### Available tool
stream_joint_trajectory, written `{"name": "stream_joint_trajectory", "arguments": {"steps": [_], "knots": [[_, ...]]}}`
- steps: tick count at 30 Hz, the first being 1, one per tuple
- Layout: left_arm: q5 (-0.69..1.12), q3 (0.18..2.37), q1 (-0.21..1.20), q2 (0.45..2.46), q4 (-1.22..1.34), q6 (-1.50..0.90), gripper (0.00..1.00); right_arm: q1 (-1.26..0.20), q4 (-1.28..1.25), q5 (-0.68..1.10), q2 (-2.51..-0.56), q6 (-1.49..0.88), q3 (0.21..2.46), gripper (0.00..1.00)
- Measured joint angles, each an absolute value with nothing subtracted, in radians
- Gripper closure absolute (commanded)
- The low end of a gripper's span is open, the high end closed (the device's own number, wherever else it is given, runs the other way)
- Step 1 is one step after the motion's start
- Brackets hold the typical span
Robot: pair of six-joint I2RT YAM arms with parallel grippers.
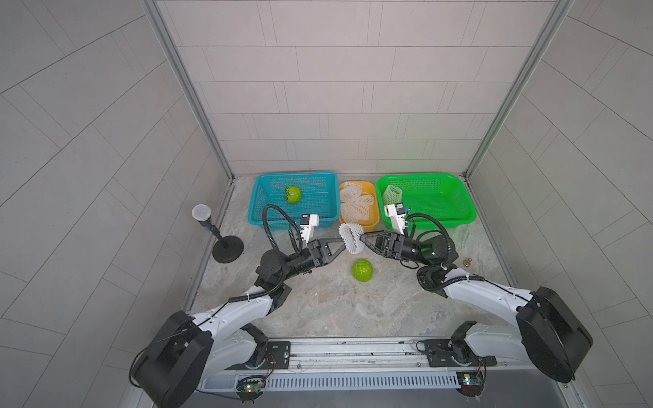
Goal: Sleeve custard apples in foam nets
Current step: Open the foam net.
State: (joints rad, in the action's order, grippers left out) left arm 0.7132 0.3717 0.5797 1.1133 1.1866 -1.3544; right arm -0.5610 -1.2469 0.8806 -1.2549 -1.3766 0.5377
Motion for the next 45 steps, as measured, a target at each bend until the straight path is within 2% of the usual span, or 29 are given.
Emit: {"name": "stream_joint_trajectory", "arguments": {"steps": [3,10,15,19,25,34,39,45], "knots": [[0.713,0.372,0.575,1.113,1.195,-1.362,1.00,-0.540,-1.306,0.880,-1.257,-1.417,0.520,0.53],[0.714,0.368,0.573,1.113,1.201,-1.373,1.00,-0.530,-1.357,0.880,-1.258,-1.448,0.515,0.63],[0.714,0.360,0.567,1.115,1.203,-1.380,1.00,-0.507,-1.372,0.875,-1.248,-1.454,0.503,0.78],[0.714,0.358,0.566,1.119,1.208,-1.388,1.00,-0.492,-1.377,0.868,-1.246,-1.457,0.482,1.00],[0.716,0.358,0.563,1.139,1.227,-1.399,1.00,-0.472,-1.381,0.865,-1.253,-1.464,0.468,1.00],[0.709,0.343,0.556,1.189,1.187,-1.405,1.00,-0.334,-1.324,0.852,-1.257,-1.454,0.379,1.00],[0.701,0.342,0.556,1.214,1.081,-1.378,1.00,-0.329,-1.192,0.846,-1.256,-1.386,0.344,1.00],[0.694,0.343,0.556,1.234,0.889,-1.308,1.00,-0.326,-0.905,0.811,-1.216,-1.226,0.339,1.00]]}}
